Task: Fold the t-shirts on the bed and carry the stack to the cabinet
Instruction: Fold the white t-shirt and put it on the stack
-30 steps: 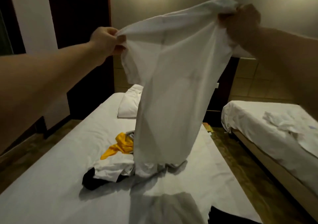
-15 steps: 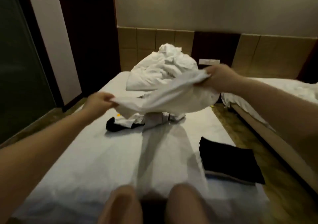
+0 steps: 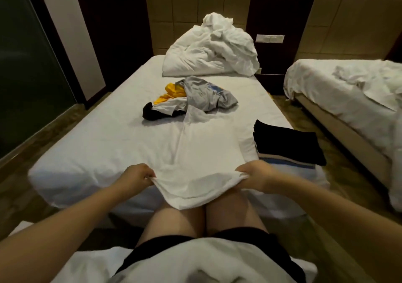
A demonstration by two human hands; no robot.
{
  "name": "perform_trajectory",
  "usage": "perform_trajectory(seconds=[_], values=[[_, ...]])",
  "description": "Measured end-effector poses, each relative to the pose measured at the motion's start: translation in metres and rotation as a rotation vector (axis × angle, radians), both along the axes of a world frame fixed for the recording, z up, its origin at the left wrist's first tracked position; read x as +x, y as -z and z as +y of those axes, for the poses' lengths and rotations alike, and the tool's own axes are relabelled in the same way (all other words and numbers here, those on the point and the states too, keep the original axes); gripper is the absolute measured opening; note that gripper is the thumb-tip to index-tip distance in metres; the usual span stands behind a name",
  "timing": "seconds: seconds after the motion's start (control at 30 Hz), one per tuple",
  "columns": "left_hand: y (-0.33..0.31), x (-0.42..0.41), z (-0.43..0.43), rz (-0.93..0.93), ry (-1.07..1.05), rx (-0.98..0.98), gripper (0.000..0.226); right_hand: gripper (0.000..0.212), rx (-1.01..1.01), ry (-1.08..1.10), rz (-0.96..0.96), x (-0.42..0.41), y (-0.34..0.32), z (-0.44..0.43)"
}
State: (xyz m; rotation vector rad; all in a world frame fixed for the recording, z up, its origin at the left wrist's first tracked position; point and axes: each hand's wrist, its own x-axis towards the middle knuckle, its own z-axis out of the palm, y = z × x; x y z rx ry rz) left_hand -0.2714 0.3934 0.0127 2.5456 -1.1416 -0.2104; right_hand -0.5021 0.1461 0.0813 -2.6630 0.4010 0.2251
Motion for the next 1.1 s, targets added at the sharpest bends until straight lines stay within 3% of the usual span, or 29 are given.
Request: perform_trajectory(seconds=[0.17,0.37,0.6,0.77,0.87,1.1], values=[[0.012,0.001,0.017,-0.003,-0.009,0.064,0.020,0.027,-0.033,-0.072,-0.121,-0.030,0.024,0.006],[0.038,-0.008,0.034,0.058,-0.043,0.113,0.018,0.019,0.147,-0.015,0.003,-0.062,0.057,0.027],[0.051,-0.011,0.037,0.207,-0.180,-0.102,0.015,0.035,0.007,-0.027,-0.116,-0.073,0.054,0.048],[0.054,-0.032,0.029,0.242,-0.177,-0.032,0.019,0.032,-0.038,0.017,-0.158,-0.065,0.051,0.059],[0.044,-0.052,0.021,0.423,-0.246,-0.129,0.035,0.031,0.021,0.110,-0.130,-0.055,0.045,0.066],[0.017,-0.078,-0.004,0.935,-0.534,-0.394,0.025,0.040,0.059,0.091,-0.057,0.007,0.044,0.075]])
